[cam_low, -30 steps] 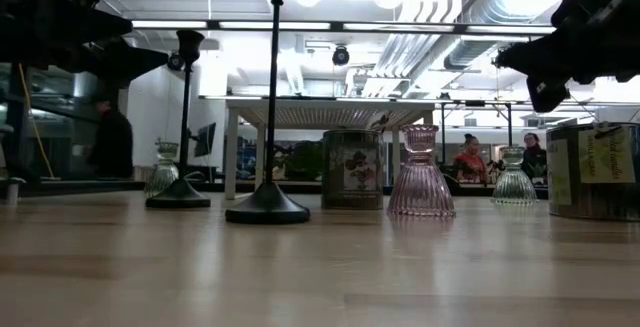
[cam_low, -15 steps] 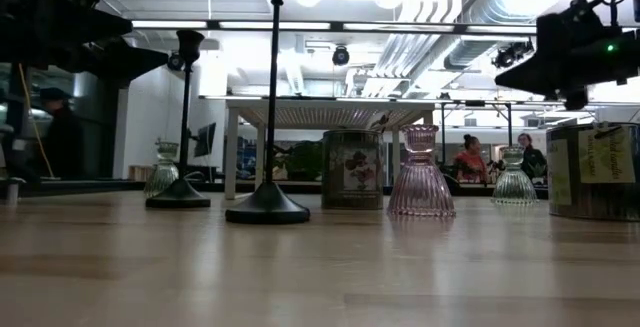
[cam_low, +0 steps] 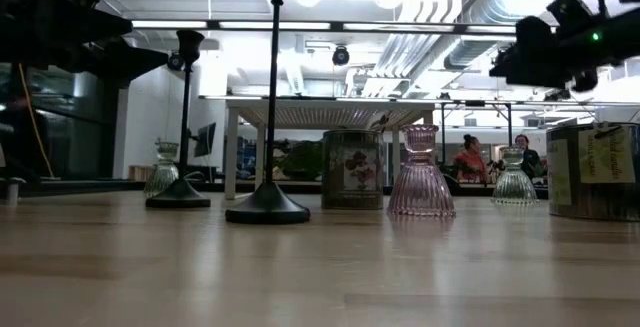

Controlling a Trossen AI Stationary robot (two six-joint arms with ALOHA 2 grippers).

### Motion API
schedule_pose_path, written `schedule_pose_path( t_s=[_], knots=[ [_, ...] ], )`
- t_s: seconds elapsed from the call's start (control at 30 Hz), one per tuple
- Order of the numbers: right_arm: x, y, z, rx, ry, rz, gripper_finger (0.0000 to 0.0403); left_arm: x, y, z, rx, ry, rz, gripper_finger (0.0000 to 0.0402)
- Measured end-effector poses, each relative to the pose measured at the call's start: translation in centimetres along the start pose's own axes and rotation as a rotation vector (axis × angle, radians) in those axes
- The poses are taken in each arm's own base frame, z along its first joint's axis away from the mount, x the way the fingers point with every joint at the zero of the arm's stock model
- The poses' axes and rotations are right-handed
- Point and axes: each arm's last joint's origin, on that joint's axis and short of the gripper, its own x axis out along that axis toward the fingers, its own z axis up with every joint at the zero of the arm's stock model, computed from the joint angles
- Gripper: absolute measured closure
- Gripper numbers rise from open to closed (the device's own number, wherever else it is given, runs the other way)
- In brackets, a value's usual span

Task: Pick & Place candle stick holders
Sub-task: Put the right green glass candle holder on the shelf

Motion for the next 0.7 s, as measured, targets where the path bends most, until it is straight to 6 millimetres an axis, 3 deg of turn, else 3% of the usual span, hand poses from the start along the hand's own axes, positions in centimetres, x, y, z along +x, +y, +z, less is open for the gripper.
schedule_pose_path(
  t_s=[0.23,0.43,0.7],
  knots=[
    [0.5,1.1,3.3,-0.010,-0.021,-0.113,0.0154,0.0,0.0,0.0,0.000,0.000,0.000,0.0029],
    [0.6,1.9,7.5,-0.023,-0.040,-0.174,0.0156,0.0,0.0,0.0,0.000,0.000,0.000,0.0029],
    [0.3,2.0,11.7,0.009,0.065,-0.167,0.0156,0.0,0.0,0.0,0.000,0.000,0.000,0.0029]
  ],
)
